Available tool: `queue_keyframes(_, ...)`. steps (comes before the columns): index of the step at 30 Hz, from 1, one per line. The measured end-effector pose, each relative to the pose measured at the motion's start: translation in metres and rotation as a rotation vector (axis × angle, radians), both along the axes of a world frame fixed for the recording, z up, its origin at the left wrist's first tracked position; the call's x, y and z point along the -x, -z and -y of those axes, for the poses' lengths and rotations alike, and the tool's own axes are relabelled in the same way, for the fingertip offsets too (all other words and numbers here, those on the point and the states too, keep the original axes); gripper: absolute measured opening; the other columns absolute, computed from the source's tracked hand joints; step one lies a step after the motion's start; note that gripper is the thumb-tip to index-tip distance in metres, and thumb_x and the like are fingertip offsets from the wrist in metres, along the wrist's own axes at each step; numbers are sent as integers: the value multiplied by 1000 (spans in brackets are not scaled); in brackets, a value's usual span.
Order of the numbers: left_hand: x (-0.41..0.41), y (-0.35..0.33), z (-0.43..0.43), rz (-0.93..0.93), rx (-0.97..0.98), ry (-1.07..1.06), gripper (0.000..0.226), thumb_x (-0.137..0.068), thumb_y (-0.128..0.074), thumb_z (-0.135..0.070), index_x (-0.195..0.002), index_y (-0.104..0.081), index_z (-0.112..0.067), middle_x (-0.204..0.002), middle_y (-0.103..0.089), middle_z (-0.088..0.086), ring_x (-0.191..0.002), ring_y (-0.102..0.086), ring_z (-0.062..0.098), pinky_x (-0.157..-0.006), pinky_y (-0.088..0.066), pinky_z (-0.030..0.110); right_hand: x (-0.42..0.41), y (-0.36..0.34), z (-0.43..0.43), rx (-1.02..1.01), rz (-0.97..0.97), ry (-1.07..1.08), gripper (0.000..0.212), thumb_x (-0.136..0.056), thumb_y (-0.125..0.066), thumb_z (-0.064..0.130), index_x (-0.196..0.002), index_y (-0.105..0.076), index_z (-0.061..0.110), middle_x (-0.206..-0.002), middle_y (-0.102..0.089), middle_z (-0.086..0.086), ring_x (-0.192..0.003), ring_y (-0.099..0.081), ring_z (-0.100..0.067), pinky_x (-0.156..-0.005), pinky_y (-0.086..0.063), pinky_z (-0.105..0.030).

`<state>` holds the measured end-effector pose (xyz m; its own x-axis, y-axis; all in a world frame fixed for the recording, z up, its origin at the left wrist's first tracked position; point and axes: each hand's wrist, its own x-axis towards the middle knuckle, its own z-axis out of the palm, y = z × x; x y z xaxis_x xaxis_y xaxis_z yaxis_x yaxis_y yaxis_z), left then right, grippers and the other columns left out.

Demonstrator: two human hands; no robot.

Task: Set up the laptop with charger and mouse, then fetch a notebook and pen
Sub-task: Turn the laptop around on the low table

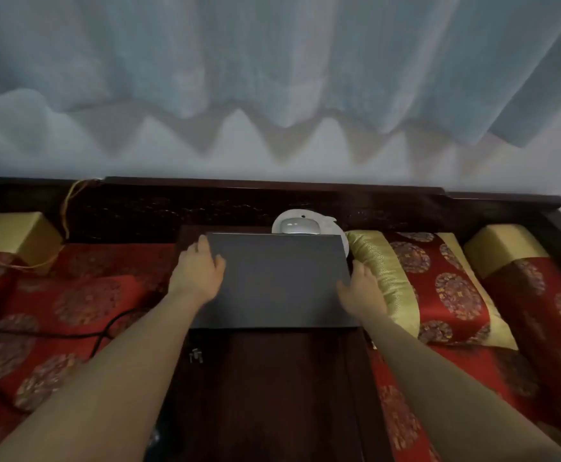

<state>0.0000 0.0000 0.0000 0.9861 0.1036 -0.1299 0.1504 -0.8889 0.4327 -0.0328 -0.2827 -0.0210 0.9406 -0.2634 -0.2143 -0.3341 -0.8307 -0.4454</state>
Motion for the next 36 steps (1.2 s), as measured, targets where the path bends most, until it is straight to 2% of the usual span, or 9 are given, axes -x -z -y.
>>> queue_keyframes(4,-15,51,1,-244,47,-95,56,-94,-41,-30,-138,-28,1,-136,-45,28,-124,-42,44,-101,-38,48,-13,40,6,-69,-188,114,61,-93,-48,28,-143,-27,-1,-143,-39,-24,-131,-38,-41,-107,-34,-48)
queue_keyframes(7,-26,70,6,-277,10,-116,50,-94,-41,-30,-129,-38,6,-135,-43,30,-123,-39,45,-102,-35,46,-21,61,1,-78,-162,142,60,-92,-51,27,-141,-31,-1,-137,-41,-27,-125,-40,-44,-103,-34,-45)
queue_keyframes(11,-44,77,8,-294,110,-287,55,-93,-44,-32,-132,-34,5,-139,-39,27,-127,-35,45,-102,-33,46,-36,67,-5,-53,-128,248,62,-92,-50,30,-142,-29,1,-139,-38,-25,-127,-35,-43,-102,-32,-48)
queue_keyframes(17,-69,80,-6,-352,382,-626,87,-74,-65,-55,-135,-40,3,-140,-46,25,-126,-44,44,-103,-40,45,-53,76,-9,-62,-132,369,59,-93,-44,37,-140,-33,2,-143,-33,-21,-133,-28,-38,-103,-30,-51)
queue_keyframes(21,-55,81,-11,-390,614,-629,102,-50,-78,-64,-128,-52,-4,-133,-55,16,-117,-54,38,-99,-46,44,-59,80,1,-153,-140,509,61,-90,-39,45,-136,-42,5,-142,-37,-20,-133,-30,-37,-106,-29,-52)
queue_keyframes(23,-41,79,-3,-320,616,-634,95,-48,-79,-63,-121,-54,-7,-126,-59,14,-110,-58,36,-95,-49,46,-60,81,12,-268,-94,610,66,-86,-39,50,-132,-48,5,-137,-47,-22,-127,-40,-41,-106,-33,-50)
queue_keyframes(27,-11,73,20,-165,734,-649,71,-63,-81,-45,-114,-54,-5,-118,-62,14,-103,-61,33,-89,-52,44,-49,83,33,-364,-14,684,60,-89,-48,49,-125,-57,2,-126,-58,-25,-117,-52,-42,-101,-39,-43)
queue_keyframes(33,42,76,44,-211,923,-736,57,-69,-80,-38,-110,-50,-11,-118,-61,11,-103,-60,30,-90,-52,44,-35,71,56,-429,-56,683,73,-77,-67,57,-125,-58,4,-127,-60,-18,-117,-54,-38,-100,-43,-41)
queue_keyframes(36,70,76,50,-218,970,-794,54,-72,-78,-38,-110,-50,-13,-117,-60,7,-103,-59,27,-94,-50,43,-32,66,60,-441,-72,625,70,-72,-74,55,-120,-61,5,-115,-64,-12,-113,-56,-33,-96,-45,-38)
